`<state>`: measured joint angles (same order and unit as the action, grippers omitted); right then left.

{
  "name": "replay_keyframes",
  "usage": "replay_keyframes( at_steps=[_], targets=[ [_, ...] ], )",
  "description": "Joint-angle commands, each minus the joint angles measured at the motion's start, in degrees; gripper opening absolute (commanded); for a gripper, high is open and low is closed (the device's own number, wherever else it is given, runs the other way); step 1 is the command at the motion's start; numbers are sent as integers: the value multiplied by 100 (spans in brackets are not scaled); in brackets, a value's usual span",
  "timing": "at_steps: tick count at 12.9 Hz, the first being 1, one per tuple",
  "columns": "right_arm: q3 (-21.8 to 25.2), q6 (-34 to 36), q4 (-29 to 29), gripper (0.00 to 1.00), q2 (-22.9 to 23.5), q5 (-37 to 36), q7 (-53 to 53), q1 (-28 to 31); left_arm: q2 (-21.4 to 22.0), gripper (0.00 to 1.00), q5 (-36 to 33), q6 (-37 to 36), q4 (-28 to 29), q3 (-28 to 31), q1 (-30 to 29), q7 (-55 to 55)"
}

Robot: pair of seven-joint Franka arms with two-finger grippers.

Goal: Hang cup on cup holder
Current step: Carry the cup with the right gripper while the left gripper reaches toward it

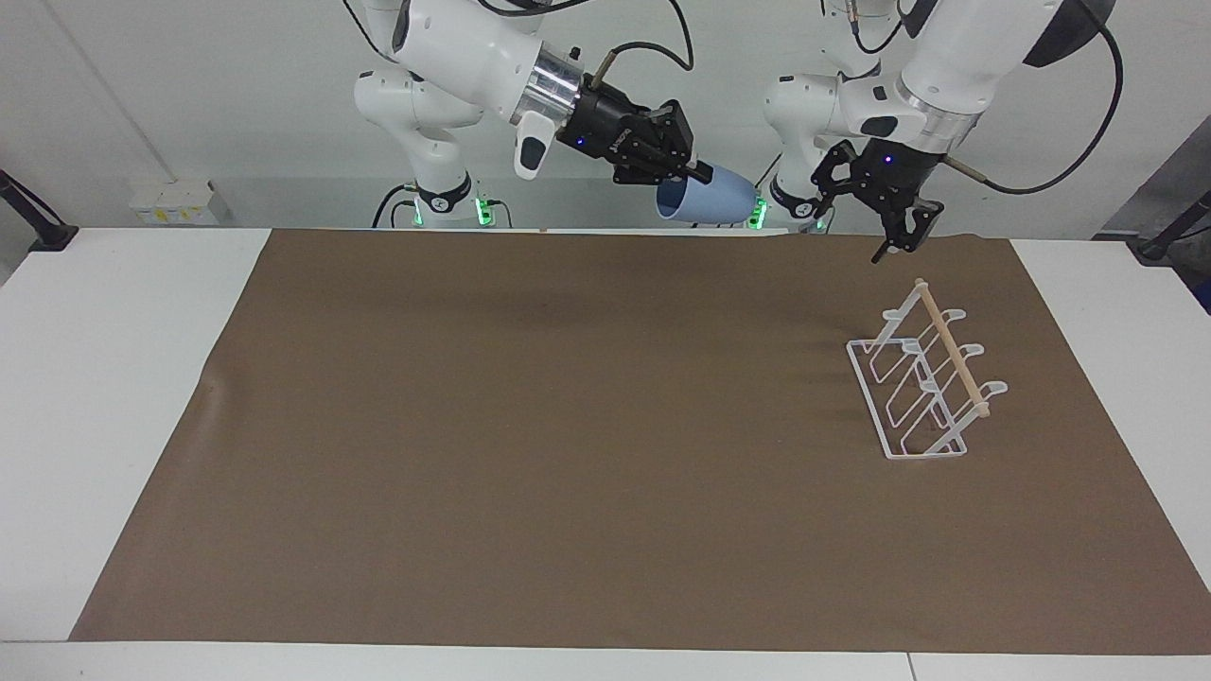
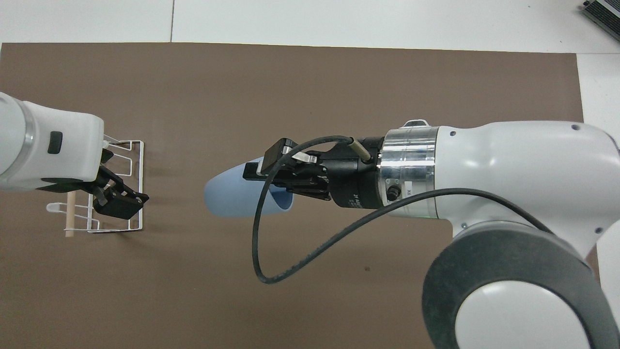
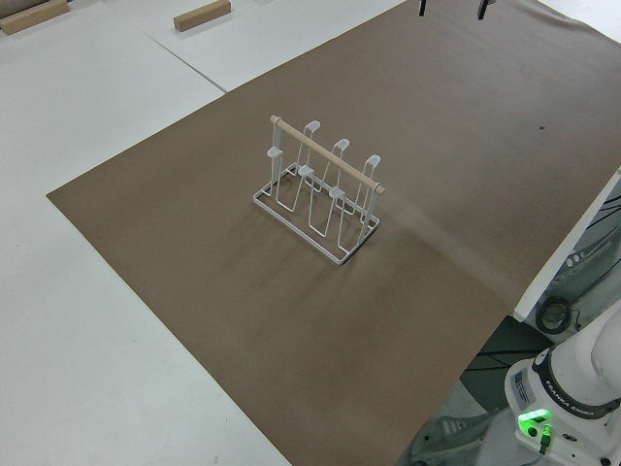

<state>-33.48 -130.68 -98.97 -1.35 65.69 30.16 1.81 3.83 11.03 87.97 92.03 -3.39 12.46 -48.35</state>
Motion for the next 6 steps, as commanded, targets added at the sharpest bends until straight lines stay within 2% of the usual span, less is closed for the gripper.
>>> replay_keyframes(
  at_steps=[1, 4, 6],
  targets=[
    [-44, -63, 36, 0, 30, 269, 148, 56, 206, 100, 276, -34, 184, 6, 37, -718],
    [-44, -63, 1, 0, 21, 269, 148, 65, 468, 100, 276, 0, 193, -109, 37, -1227],
    [-44, -63, 1, 0, 21, 269, 148, 65, 487, 100, 381, 202, 175, -126, 46, -1501]
  ],
)
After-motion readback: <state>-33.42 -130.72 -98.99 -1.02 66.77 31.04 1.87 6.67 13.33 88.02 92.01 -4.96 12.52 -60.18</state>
